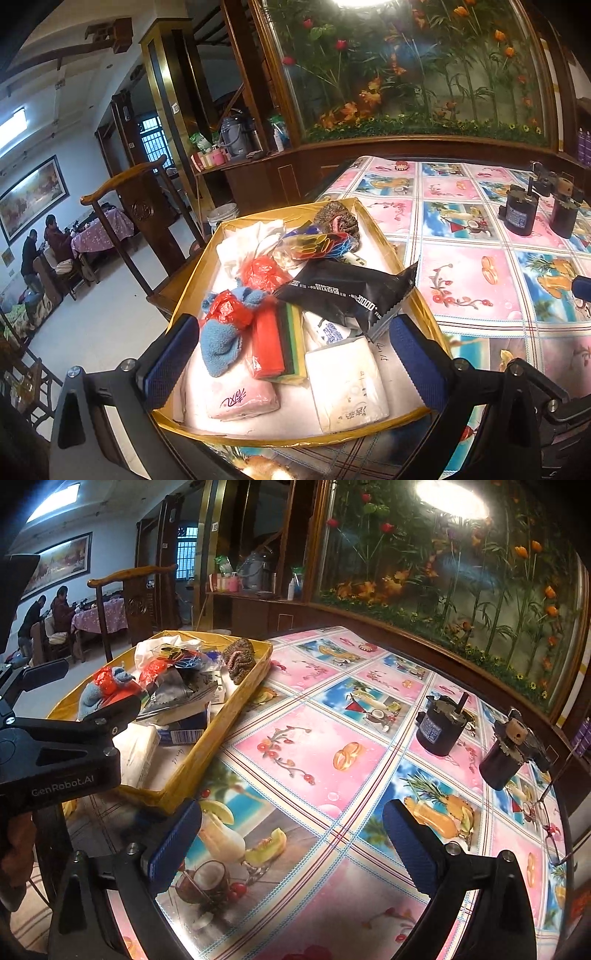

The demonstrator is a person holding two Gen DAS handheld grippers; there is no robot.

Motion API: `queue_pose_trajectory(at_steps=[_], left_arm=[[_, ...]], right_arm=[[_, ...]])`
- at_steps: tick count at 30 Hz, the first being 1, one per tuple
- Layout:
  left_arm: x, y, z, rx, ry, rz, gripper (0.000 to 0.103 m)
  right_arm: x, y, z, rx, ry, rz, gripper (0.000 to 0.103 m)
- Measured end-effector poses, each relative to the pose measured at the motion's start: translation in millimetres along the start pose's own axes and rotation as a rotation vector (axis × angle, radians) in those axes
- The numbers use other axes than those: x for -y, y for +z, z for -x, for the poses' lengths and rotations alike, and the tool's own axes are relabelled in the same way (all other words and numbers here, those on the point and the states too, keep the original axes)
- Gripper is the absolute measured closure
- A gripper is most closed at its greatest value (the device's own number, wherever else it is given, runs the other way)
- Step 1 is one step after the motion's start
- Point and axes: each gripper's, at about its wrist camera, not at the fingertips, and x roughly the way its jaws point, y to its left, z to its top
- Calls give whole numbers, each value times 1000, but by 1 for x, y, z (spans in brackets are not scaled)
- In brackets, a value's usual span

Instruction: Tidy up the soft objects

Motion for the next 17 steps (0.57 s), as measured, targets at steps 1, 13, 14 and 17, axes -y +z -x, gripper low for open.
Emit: queue_pose_trajectory(at_steps=[1, 13, 14, 17], left_arm=[[0, 0, -1, -1, 0, 0, 0], [3, -1, -2, 1, 16, -17, 0], [3, -2, -1, 6, 14, -15, 0], [6, -1, 3, 9, -14, -28, 0]], right_arm=[[0, 0, 0, 0, 0, 0, 3], [3, -2, -1, -6, -9, -11, 3], [4, -2, -1, -4, -12, -15, 3], [10, -4, 1, -5, -19, -30, 3]])
